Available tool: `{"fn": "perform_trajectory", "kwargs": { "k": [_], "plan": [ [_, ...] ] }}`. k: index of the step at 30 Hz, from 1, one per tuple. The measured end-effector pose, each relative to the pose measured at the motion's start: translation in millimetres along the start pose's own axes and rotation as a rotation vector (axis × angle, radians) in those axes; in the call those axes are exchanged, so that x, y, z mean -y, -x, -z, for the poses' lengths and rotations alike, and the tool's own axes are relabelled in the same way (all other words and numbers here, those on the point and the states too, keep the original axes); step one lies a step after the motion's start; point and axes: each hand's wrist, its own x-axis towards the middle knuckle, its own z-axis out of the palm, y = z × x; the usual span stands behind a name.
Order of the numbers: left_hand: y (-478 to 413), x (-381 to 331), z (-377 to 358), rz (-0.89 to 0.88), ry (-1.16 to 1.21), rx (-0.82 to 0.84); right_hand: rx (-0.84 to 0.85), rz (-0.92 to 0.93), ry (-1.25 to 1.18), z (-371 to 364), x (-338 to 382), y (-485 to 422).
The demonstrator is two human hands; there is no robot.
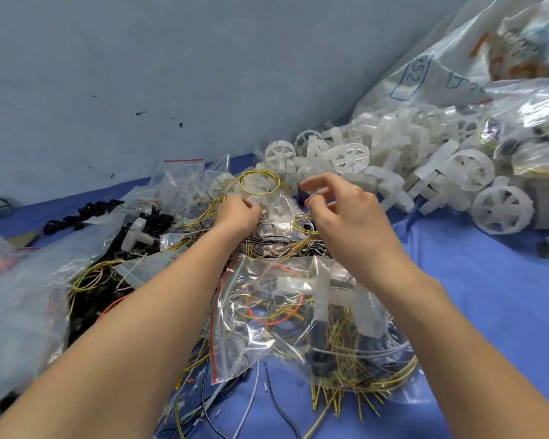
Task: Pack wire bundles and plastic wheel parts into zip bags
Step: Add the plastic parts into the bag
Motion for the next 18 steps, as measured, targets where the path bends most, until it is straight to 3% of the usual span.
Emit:
{"fn": "perform_trajectory", "kwargs": {
  "k": [9,13,18],
  "plan": [
    [56,17,61,0.089,0.735,0.059,-0.134,-0.046,-0.250,-4,20,6],
    [113,35,97,0.150,1.111,0.105,0.017,-0.126,-0.429,-23,43,16],
    [169,70,114,0.131,1.581,0.083,0.236,-0.277,-0.450,-55,68,36]
  ]
}}
